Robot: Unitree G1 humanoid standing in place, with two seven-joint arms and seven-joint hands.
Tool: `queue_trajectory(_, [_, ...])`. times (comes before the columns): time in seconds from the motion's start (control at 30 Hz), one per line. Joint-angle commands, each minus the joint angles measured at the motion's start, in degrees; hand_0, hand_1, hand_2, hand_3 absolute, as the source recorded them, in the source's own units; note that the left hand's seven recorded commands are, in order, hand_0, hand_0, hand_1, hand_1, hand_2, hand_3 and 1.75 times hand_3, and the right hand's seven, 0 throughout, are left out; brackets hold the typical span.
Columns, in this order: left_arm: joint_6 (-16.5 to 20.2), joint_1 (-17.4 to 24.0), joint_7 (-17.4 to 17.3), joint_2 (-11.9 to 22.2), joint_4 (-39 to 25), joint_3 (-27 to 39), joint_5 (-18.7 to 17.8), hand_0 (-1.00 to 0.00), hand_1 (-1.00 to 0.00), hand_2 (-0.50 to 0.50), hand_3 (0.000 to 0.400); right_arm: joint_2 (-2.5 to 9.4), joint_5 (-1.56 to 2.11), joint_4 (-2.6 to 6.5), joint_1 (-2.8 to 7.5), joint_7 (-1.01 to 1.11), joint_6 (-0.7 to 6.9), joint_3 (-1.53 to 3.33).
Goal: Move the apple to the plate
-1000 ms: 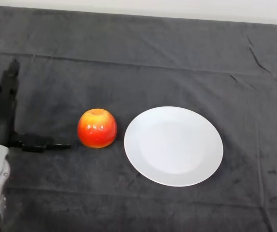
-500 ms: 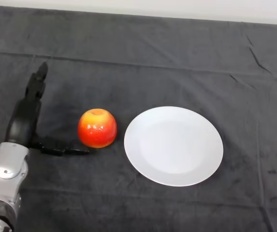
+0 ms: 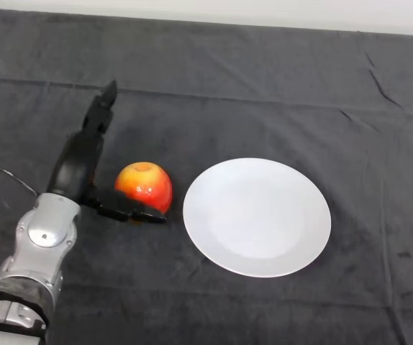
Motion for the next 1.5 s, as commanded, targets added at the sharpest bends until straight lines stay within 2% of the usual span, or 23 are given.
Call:
queue_trajectory(0.03, [1.01,-2.92,-0.78,-1.12,2.28,-1.48,0.91,0.00,0.00,0.00,0.000,7.59,-0.07,6.12,6.38,-0.12,3.80,-0.52])
queue_trajectory(0.47, [3.53,-3.11,-2.67,-1.88,4.05,-4.23,1.37,0.00,0.00,0.00,0.000,7.58,-0.09,6.13,6.38,-0.12,3.80,-0.53])
queue_trajectory(0.5, [3.80,-3.17,-2.87,-1.79,4.15,-4.41,1.41,-0.24,0.00,-0.12,0.094,7.58,-0.09,6.13,6.38,-0.12,3.80,-0.53])
queue_trajectory(0.53, [4.07,-3.23,-3.04,-1.69,4.23,-4.57,1.46,-0.76,-0.55,-0.10,0.303,7.58,-0.09,6.13,6.38,-0.12,3.80,-0.53])
queue_trajectory(0.57, [4.30,-3.29,-3.16,-1.60,4.29,-4.71,1.51,-1.00,-1.00,0.00,0.400,7.58,-0.09,6.13,6.38,-0.12,3.79,-0.54])
queue_trajectory(1.0, [5.88,-4.20,-2.53,-0.02,3.87,-6.51,2.93,-1.00,-1.00,0.00,0.400,7.58,-0.11,6.13,6.38,-0.12,3.79,-0.55])
queue_trajectory(1.33, [7.29,-8.49,-2.22,2.01,1.90,-6.12,3.14,-1.00,-1.00,0.00,0.400,7.58,-0.12,6.13,6.38,-0.12,3.79,-0.55])
queue_trajectory(1.5, [7.19,-10.04,-0.32,1.63,0.23,-5.98,3.43,-1.00,-1.00,0.00,0.400,7.58,-0.13,6.13,6.38,-0.12,3.79,-0.56])
